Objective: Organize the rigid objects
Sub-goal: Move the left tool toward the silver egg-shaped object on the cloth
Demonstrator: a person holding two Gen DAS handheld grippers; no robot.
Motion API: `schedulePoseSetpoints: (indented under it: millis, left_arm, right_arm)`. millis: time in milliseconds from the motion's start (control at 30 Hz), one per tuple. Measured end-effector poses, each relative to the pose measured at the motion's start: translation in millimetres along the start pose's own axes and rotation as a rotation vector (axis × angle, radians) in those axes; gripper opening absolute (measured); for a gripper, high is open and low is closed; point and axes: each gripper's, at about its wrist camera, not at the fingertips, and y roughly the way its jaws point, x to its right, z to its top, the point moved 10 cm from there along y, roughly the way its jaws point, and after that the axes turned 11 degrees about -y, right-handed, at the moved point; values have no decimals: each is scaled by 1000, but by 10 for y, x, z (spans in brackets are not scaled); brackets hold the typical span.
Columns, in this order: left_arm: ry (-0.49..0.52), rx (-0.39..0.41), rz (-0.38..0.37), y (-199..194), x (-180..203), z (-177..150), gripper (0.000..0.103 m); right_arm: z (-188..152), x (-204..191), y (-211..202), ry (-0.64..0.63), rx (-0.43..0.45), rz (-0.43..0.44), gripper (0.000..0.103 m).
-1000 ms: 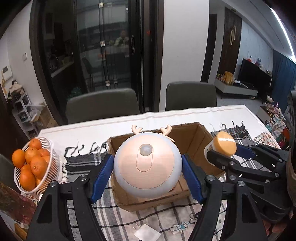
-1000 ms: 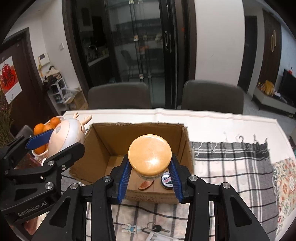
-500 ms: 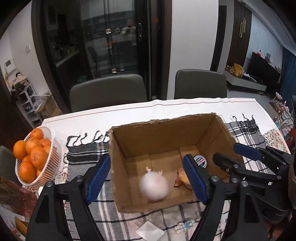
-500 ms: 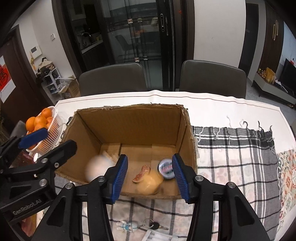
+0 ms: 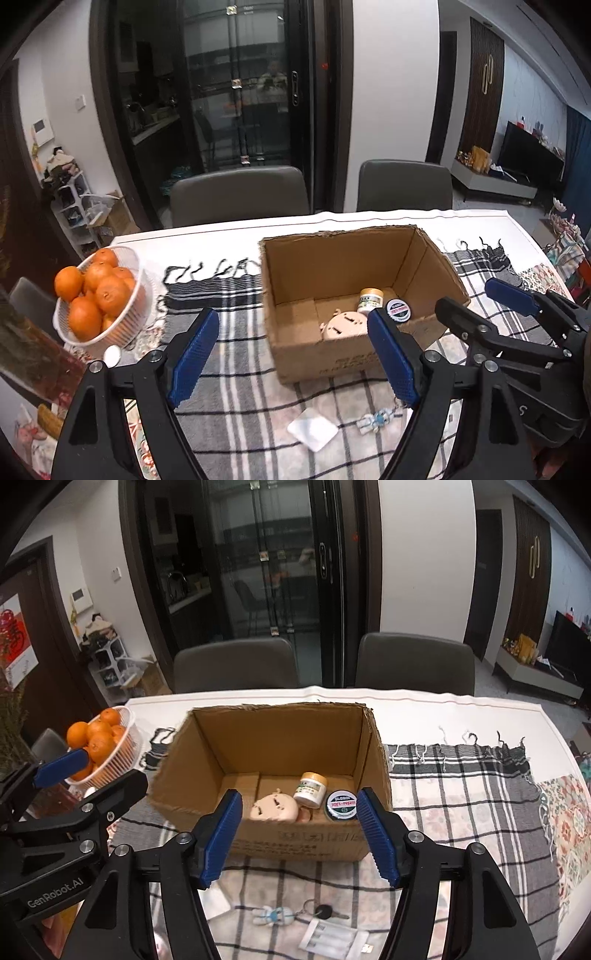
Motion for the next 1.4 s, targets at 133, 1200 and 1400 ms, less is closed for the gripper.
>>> schedulePoseSetpoints:
  millis: [133,1200,1400]
  left_arm:
    - [-13,33,47,-188,-196,-127,83]
    - [-206,-114,306,-197,-1094,-1954,86]
    - [-239,-159,300,-85,-1099,-2254,85]
  right_arm:
    - [-46,-162,-199,-33,50,-22,71]
    - [-1220,-1310,339,-283,-27,274,71]
    - [-1420,-1376,503,-348,-57,287,71]
